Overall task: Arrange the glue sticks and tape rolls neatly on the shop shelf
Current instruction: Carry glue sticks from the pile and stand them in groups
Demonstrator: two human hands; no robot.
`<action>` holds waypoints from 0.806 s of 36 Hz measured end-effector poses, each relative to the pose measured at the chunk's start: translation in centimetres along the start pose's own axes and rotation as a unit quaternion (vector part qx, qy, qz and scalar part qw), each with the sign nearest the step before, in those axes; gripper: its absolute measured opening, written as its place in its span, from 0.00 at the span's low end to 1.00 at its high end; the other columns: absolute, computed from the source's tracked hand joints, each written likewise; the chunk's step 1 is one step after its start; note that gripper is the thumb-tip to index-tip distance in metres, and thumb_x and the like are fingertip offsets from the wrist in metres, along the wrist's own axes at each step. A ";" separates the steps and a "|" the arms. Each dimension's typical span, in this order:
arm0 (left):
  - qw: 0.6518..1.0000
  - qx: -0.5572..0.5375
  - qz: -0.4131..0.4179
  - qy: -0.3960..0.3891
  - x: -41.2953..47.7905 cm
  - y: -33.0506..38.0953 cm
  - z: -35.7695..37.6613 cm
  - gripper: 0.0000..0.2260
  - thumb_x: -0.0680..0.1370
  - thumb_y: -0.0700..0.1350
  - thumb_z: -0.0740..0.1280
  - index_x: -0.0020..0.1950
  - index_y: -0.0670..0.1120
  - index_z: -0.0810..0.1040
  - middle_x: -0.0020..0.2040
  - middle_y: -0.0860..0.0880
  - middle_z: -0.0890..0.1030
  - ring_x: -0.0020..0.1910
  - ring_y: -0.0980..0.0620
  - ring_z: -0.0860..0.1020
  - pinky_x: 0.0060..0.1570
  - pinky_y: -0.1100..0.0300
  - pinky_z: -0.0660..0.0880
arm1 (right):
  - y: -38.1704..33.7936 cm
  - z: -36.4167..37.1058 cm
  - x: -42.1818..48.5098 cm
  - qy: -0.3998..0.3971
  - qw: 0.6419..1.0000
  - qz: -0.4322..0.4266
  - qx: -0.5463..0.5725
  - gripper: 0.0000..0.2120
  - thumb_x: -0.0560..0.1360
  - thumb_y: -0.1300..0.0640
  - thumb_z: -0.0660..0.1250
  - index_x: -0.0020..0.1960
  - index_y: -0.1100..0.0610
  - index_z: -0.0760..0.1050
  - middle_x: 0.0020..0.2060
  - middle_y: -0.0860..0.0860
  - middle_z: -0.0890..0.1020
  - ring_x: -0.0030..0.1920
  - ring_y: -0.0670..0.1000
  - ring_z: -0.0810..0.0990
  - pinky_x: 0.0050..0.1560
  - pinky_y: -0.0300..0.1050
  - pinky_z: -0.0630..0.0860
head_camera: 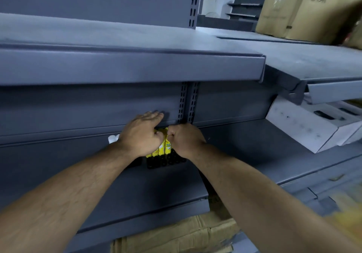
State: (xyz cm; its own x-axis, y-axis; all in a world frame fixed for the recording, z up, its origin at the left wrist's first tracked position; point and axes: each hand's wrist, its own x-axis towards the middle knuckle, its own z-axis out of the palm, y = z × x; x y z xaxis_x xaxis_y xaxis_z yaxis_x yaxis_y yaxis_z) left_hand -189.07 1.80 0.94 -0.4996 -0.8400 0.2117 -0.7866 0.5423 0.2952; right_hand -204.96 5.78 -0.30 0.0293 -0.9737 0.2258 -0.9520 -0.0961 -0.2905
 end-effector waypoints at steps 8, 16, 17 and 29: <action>1.000 -0.003 0.020 -0.003 -0.3 0.3 -0.6 0.37 0.69 0.52 0.52 0.80 0.48 0.61 0.80 0.51 0.59 0.79 0.55 0.56 0.77 0.61 0.50 | -1.2 -0.5 -0.3 -0.014 0.998 -0.007 -0.063 0.10 0.80 0.62 0.61 0.54 0.56 0.81 0.54 0.55 0.78 0.50 0.57 0.80 0.49 0.49 0.79; 0.999 0.024 0.028 -0.004 -0.8 -0.7 -1.5 0.37 0.69 0.53 0.51 0.80 0.48 0.60 0.80 0.51 0.59 0.79 0.54 0.56 0.76 0.62 0.49 | -2.1 -1.1 -1.4 0.023 0.998 0.022 -0.058 0.11 0.75 0.57 0.66 0.56 0.53 0.81 0.55 0.52 0.81 0.53 0.57 0.80 0.43 0.44 0.74; 0.999 0.029 0.026 -0.006 -0.9 -0.9 -1.5 0.37 0.69 0.53 0.50 0.80 0.48 0.59 0.80 0.51 0.58 0.79 0.54 0.56 0.76 0.62 0.48 | -2.3 -1.0 -1.6 0.035 0.997 0.022 -0.058 0.11 0.74 0.57 0.66 0.55 0.54 0.81 0.55 0.52 0.81 0.54 0.57 0.80 0.42 0.43 0.72; 0.997 0.068 -0.038 -0.026 -5.4 -4.0 -2.6 0.31 0.78 0.55 0.49 0.82 0.49 0.54 0.81 0.50 0.55 0.80 0.52 0.53 0.78 0.55 0.49 | -5.9 -0.1 -2.5 0.041 0.995 -0.012 -0.087 0.22 0.76 0.49 0.66 0.67 0.57 0.76 0.65 0.55 0.78 0.69 0.59 0.69 0.70 0.54 0.67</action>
State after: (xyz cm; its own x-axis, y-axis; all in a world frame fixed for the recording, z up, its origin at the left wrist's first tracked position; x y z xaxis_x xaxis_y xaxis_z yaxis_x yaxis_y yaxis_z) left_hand -182.23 4.24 1.02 -0.4529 -0.8799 0.1437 -0.8625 0.4733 0.1791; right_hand -199.40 8.80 0.92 0.0342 -0.9506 0.3085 -0.9898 -0.0749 -0.1209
